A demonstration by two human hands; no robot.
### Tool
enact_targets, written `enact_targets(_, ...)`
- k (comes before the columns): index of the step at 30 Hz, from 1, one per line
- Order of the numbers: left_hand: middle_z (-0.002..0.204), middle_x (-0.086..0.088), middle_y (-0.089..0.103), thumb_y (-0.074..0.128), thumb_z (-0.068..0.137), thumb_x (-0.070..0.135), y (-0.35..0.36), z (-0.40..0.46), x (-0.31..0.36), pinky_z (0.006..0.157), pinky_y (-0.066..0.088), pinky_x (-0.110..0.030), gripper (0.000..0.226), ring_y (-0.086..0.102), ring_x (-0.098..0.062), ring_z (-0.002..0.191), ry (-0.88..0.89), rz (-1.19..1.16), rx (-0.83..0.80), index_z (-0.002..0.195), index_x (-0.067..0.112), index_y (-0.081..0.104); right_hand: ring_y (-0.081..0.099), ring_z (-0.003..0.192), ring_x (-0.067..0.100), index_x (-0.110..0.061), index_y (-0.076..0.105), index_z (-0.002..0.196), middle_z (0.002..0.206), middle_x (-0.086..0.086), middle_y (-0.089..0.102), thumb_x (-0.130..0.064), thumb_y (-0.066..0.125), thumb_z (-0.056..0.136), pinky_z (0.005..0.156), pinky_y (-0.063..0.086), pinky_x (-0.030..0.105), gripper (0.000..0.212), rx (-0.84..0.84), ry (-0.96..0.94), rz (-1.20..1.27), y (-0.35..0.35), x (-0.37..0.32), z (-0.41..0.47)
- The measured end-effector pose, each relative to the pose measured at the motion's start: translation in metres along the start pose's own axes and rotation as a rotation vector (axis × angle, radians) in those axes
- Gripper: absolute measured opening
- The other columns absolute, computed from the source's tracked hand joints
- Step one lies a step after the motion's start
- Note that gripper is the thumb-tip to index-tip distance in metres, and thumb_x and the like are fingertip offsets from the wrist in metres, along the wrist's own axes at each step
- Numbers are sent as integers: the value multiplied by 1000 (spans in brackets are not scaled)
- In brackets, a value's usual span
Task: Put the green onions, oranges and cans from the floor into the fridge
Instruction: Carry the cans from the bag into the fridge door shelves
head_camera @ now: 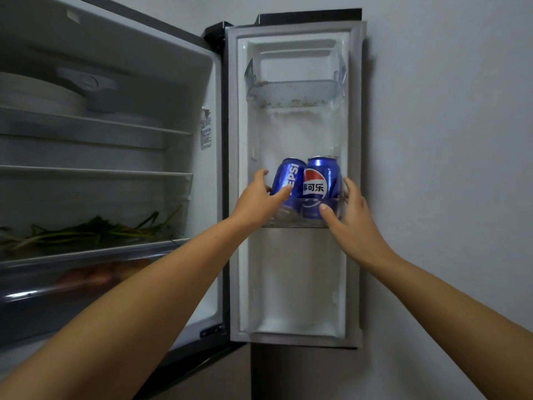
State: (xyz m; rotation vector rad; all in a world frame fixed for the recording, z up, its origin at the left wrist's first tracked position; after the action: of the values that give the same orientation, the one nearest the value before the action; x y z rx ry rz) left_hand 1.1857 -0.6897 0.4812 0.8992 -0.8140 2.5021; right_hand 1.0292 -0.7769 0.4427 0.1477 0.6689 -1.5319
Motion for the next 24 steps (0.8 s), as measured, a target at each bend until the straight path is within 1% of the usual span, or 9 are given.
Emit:
enact_targets(3,132,-10,54,54,93,39,-1,-8,4,72,46,-24,63,58,-17,100,-15,63,-14,145,17,28,29,140,18,-17,17,149,152,5,29,-25,55,94,102,25,22,67,-71,16,0,-10,-3,-6)
enact_targets(6,144,-10,44,54,93,36,-3,-21,6,86,45,-27,63,50,-21,124,14,107,-26,146,16,27,29,140,20,-16,17,149,153,7,28,-25,55,94,103,27,25,68,-110,10,1,-18,-5,-10)
enact_targets(8,148,-9,37,55,93,36,-5,-30,8,99,44,-34,64,43,-23,132,42,116,-2,147,17,26,27,141,20,-16,15,150,154,9,26,-27,55,94,106,26,27,70,-121,8,-10,-25,-6,-11)
enact_targets(10,149,-7,37,56,92,36,-7,-41,11,104,43,-40,63,41,-21,134,75,147,70,146,18,28,27,141,19,-16,17,150,154,8,25,-27,55,94,106,24,24,69,-136,-13,-21,-29,-7,-16)
enact_targets(11,148,-5,38,56,92,36,-8,-49,12,105,42,-39,61,41,-20,133,104,167,115,145,18,30,28,140,18,-15,19,149,153,7,27,-27,55,94,105,23,22,67,-136,-39,-30,-32,-8,-19)
enact_targets(15,140,-1,45,52,95,31,-1,-108,8,105,36,-29,49,40,-13,130,188,251,206,140,19,38,42,129,19,-10,38,140,139,8,45,-23,55,93,102,25,14,52,-101,-216,-31,-32,-13,-51)
enact_targets(17,139,0,46,52,95,30,1,-149,-8,106,34,-27,47,40,-12,129,158,346,219,139,18,40,45,125,21,-9,42,137,134,9,49,-25,52,91,103,30,20,51,-160,-278,-21,-19,-10,-77)
enact_targets(21,140,0,45,51,96,27,-15,-250,-41,105,30,-21,46,38,-10,130,7,455,244,140,16,40,47,122,27,-7,44,137,132,14,50,-26,51,91,102,35,31,50,-344,-357,38,26,-10,-140)
enact_targets(24,139,-1,47,48,95,33,-54,-337,-58,108,32,-25,48,40,-13,130,-151,578,259,138,15,43,48,122,30,-6,44,136,132,15,50,-18,56,93,102,38,36,46,-516,-335,150,74,-31,-196)
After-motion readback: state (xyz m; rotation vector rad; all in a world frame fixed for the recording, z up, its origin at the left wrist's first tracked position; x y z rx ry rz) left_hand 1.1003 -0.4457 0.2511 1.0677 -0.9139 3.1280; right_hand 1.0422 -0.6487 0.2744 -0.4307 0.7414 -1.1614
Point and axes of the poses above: each hand's wrist, its own z-axis towards the middle knuckle, its own y-axis out of the palm, x = y × z, the point moved 3 cm from there along z, towards the middle knuckle
